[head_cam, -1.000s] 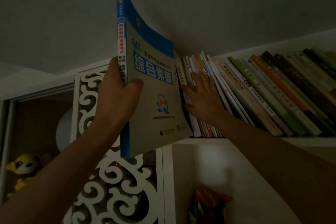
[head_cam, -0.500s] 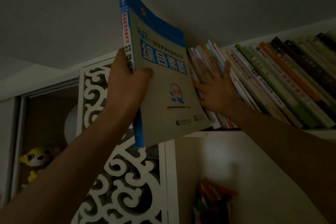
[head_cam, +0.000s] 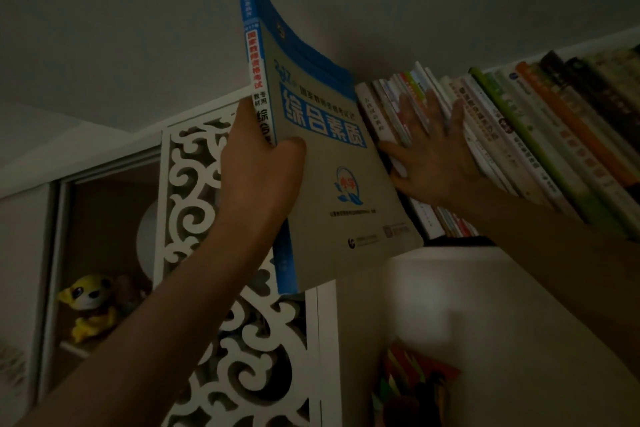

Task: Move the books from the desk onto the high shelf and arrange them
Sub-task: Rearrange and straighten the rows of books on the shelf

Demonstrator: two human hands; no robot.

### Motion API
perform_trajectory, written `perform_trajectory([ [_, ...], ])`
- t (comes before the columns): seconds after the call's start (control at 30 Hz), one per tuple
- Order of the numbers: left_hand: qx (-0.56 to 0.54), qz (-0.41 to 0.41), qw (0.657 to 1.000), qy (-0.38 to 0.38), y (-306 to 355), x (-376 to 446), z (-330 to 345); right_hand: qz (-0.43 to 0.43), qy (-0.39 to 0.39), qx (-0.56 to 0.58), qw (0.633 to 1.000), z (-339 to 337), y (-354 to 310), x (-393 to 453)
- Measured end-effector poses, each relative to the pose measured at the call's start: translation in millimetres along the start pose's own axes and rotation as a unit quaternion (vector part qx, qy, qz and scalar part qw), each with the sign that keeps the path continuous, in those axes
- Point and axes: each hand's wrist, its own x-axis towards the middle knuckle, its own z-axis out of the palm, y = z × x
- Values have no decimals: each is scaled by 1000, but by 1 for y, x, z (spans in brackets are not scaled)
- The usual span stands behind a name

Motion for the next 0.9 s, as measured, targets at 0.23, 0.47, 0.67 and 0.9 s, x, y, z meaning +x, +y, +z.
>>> perform_trajectory([
  [0.23, 9, 7, 1000, 5, -1, 0, 2, 5, -71, -10, 997, 0, 11, -2],
  [0.47, -13, 30, 999, -37, 12, -4, 11, -3, -62, 11, 998, -3, 11, -2],
  [0.67, -21, 18, 999, -40, 18, -6, 19, 11, -101, 14, 995, -8, 10, -2],
  [0.9, -17, -10, 1000, -17, 12, -3, 10, 17, -131, 4, 991, -10, 15, -3],
])
